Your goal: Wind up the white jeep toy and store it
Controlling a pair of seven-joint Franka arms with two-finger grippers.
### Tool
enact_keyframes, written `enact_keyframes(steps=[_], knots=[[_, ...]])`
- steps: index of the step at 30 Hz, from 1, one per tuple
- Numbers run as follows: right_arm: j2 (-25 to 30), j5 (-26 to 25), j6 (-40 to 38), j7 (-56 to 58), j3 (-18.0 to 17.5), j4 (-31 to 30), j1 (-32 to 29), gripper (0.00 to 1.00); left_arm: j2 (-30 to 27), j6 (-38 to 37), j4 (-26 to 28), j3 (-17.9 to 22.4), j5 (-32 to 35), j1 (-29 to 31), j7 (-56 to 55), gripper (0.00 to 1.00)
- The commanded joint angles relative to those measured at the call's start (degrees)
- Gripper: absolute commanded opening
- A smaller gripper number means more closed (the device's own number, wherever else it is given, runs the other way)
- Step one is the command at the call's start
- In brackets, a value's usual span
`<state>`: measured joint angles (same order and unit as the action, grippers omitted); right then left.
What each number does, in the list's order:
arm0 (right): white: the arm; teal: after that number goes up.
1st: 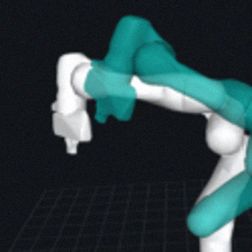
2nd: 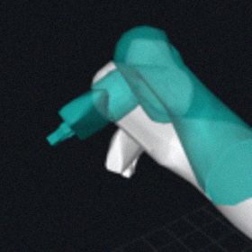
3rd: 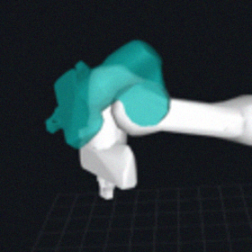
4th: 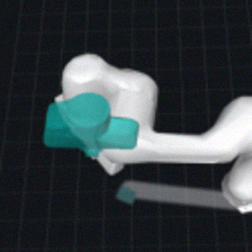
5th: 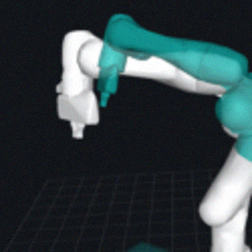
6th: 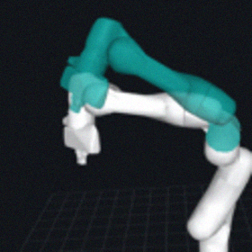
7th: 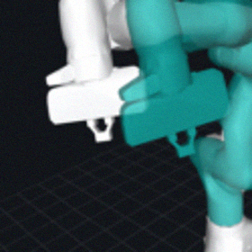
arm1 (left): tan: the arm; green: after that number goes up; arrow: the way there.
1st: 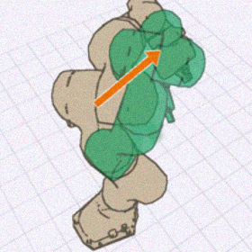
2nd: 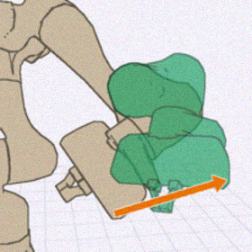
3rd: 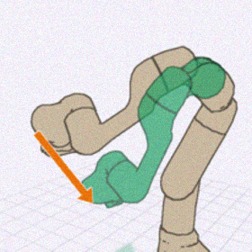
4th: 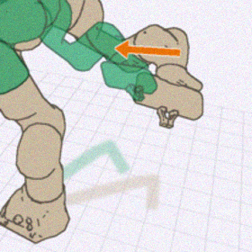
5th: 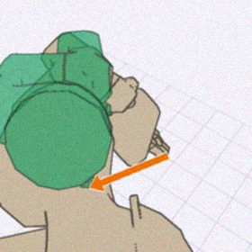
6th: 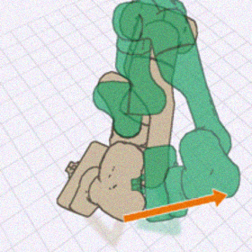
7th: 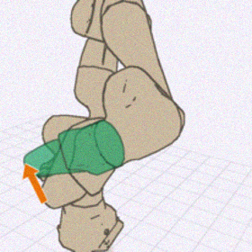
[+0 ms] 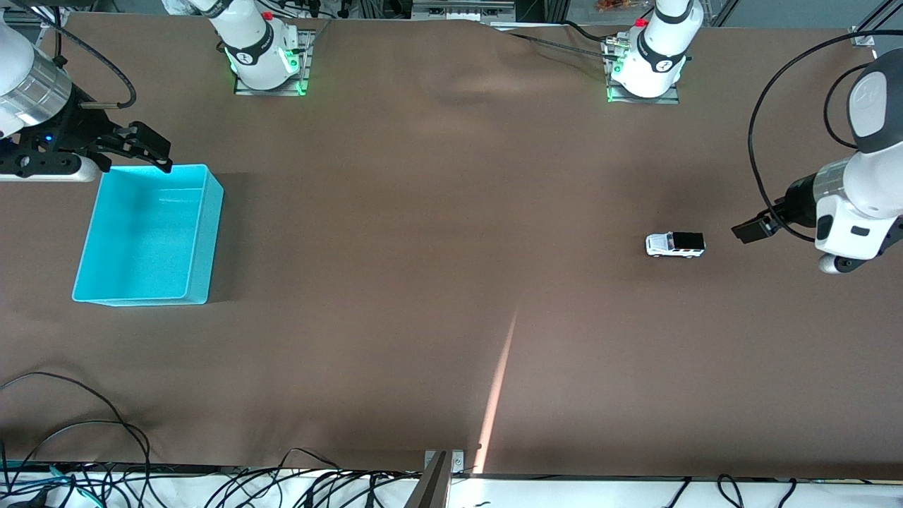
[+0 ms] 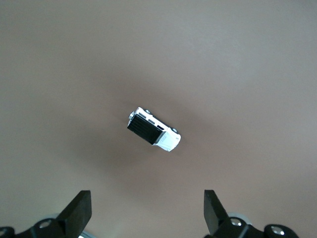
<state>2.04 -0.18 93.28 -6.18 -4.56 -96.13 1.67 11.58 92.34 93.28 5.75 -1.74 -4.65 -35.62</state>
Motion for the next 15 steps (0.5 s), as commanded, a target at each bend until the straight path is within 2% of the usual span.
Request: enact_keyframes(steps=[1,10,15], knots=[[-0.9,-0.5,0.5,-0.4,-0.1,1.4,0.0,1.0,1.9,1.2,-0.6,0.1,2.9,-1.9,-15.3,1.0],[-1.4,-0.4,2.7,-0.4,-0.2,1.5,0.1,1.0,4.4,5.3,0.6,-0.2,4.8,-3.1,-38.2,1.0],[-1.5,-0.4,2.7,-0.4,-0.1,1.4,0.0,1.0,4.3,8.4,4.8,-0.2,4.8,-2.5,-46.5,1.0]])
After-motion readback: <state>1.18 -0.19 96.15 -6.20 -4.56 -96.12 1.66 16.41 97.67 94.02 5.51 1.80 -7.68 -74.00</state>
